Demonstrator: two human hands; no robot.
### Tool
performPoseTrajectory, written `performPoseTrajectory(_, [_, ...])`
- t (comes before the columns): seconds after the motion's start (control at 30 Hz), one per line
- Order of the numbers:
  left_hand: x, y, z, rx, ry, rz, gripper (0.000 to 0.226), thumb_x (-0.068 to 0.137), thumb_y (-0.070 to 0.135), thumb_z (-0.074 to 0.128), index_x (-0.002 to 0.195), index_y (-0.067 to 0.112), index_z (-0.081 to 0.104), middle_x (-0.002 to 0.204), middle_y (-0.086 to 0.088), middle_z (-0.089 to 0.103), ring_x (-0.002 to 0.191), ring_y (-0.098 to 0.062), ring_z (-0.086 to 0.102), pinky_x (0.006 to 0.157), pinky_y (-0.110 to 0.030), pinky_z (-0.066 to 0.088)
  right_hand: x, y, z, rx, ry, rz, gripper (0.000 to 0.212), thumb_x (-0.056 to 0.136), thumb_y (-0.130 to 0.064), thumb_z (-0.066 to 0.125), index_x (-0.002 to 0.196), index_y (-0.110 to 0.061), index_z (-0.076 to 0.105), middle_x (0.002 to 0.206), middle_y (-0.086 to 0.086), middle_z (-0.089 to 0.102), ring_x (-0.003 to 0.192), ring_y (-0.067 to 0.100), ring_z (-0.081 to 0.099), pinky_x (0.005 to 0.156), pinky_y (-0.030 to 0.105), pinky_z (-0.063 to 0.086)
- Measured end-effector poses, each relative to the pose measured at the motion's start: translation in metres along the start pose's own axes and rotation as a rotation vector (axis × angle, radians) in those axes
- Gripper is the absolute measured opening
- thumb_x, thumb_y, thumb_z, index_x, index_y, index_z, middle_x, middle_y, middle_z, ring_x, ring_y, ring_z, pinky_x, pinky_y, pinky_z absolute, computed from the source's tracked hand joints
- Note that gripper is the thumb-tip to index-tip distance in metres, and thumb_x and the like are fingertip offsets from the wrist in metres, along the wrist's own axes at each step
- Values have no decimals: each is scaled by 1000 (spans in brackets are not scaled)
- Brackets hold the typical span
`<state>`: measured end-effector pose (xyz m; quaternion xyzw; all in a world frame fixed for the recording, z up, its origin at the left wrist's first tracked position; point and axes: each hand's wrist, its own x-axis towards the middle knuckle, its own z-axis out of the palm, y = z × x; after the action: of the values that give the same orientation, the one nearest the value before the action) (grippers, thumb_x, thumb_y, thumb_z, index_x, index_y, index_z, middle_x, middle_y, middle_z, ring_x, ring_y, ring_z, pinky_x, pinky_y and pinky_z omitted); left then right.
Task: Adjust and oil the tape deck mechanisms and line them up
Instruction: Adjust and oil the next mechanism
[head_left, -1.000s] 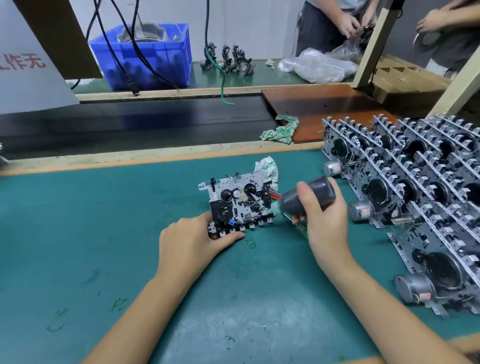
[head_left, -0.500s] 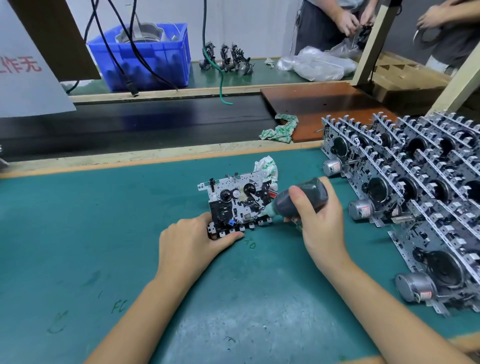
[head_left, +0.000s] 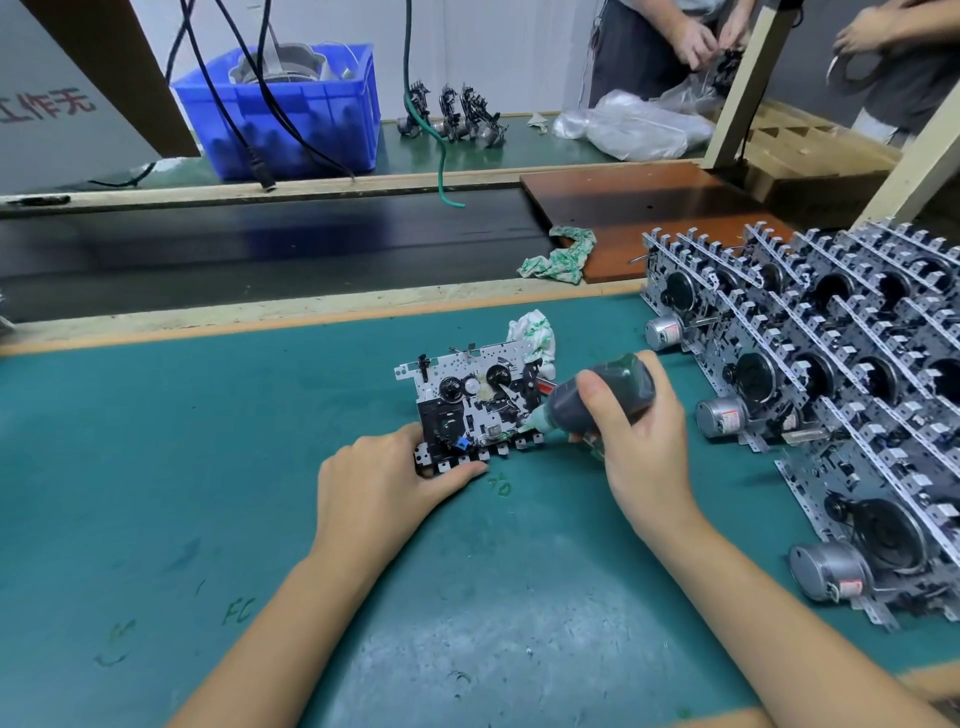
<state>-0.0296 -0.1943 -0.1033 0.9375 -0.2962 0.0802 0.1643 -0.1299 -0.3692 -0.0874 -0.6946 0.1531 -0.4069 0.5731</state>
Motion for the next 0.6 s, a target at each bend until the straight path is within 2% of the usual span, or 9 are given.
performPoseTrajectory(0.17, [-1, -1, 1, -10, 7, 9, 68, 60, 89, 30, 86, 36, 64, 50, 6, 52, 66, -18, 61, 46, -26, 28, 3, -4, -3, 38, 14, -13, 30, 73, -47, 63, 78, -20, 51, 66, -15, 59, 62, -1, 52, 61, 12, 43])
performPoseTrajectory(0.2, [-1, -1, 1, -1, 11, 12, 70, 60, 89, 29, 86, 34, 64, 50, 6, 52, 66, -18, 62, 47, -26, 28, 5, -5, -6, 56, 34, -9, 27, 73, -44, 66, 81, -22, 53, 69, -16, 62, 65, -2, 56, 64, 13, 46])
performPoseTrajectory(0.3, [-2, 0, 0, 47, 30, 26, 76, 59, 91, 24, 80, 28, 61, 52, 4, 54, 65, -20, 62, 45, -26, 26, 15, -4, -15, 109, 100, 10, 29, 74, -31, 76, 90, -23, 53, 80, -12, 66, 77, 2, 63, 76, 27, 55])
performPoseTrajectory(0.4, [-2, 1, -3, 49, 82, 42, 67, 60, 89, 32, 70, 25, 49, 51, 1, 56, 61, -24, 62, 43, -25, 19, 19, 2, -19, -89, 124, -23, 35, 78, -23, 74, 90, -29, 42, 82, -11, 56, 68, -8, 56, 66, 9, 45])
performPoseTrajectory(0.47, [-3, 2, -5, 30, 117, 80, 64, 63, 84, 41, 63, 20, 45, 45, -1, 53, 51, -28, 59, 42, -22, 17, 22, 9, -21, -159, 120, -17, 41, 80, -13, 73, 91, -29, 37, 82, -14, 55, 65, -11, 54, 63, 6, 40])
performPoseTrajectory(0.6, [-3, 7, -15, -47, 229, 199, 65, 69, 75, 55, 51, 17, 32, 33, -2, 40, 29, -24, 42, 40, -19, 17, 29, 14, -27, -110, 101, 70, 49, 79, -3, 71, 109, -23, 39, 102, -12, 54, 77, -13, 59, 73, 6, 43])
